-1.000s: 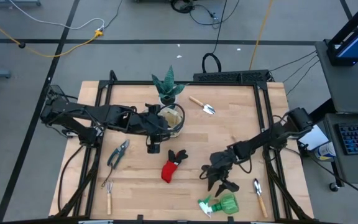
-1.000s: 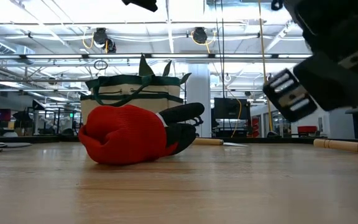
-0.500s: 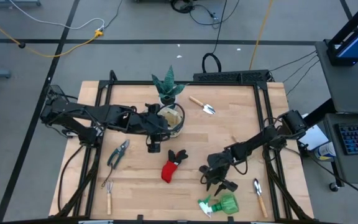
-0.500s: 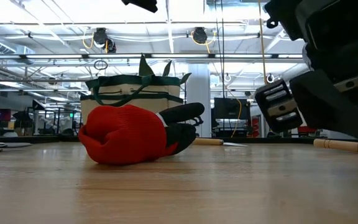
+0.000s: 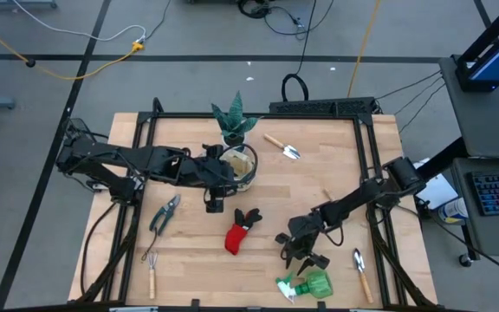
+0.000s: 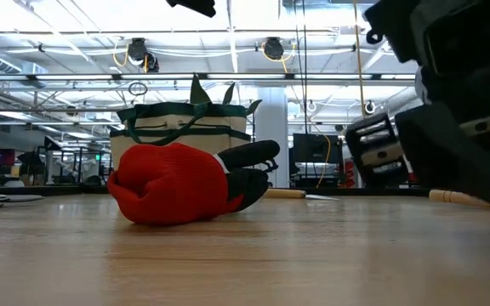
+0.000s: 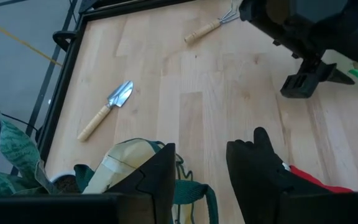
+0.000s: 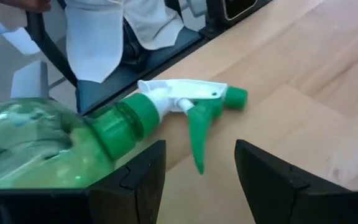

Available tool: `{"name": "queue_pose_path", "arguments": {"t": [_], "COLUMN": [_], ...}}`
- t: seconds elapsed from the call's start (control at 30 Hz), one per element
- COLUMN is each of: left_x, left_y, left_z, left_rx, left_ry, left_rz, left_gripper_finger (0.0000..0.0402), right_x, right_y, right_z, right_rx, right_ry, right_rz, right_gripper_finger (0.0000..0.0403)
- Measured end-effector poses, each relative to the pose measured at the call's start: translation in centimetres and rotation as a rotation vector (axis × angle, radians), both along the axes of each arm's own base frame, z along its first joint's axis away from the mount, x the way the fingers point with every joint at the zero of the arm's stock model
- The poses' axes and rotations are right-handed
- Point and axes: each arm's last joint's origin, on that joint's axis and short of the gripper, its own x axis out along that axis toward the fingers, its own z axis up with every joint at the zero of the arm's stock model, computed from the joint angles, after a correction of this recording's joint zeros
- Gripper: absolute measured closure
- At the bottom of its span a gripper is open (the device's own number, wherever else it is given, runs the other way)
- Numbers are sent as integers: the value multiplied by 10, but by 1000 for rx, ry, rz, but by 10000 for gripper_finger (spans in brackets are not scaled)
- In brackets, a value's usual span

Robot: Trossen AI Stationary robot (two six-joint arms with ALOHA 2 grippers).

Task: Pick & Place Garden tools in Gardening bag
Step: Put the green spray bottle into the gardening bag

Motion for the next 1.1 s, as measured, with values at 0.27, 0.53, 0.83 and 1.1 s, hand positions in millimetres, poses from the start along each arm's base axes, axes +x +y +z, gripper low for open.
{"name": "queue_pose_path", "arguments": {"t": [0.27,0.53,0.83,1.1], "left_x": [0,0,0,0], "left_y": [0,0,0,0], "left_z": [0,0,0,0], "left_rx": [0,0,0,0], "left_ry": [0,0,0,1], "left_rz": [0,0,0,0], "left_gripper_finger": [252,252,252,252], "right_x": [5,6,9,11], "right_y": [-3,-2,-11,-14], "right_z": [-11,-11,-11,-11], "right_rx": [-6,-18,-29,-35], "right_ry": [-41,-87,-106,-120], "right_rz": [4,21,1,0], "right_gripper_finger": [230,273,367,379]}}
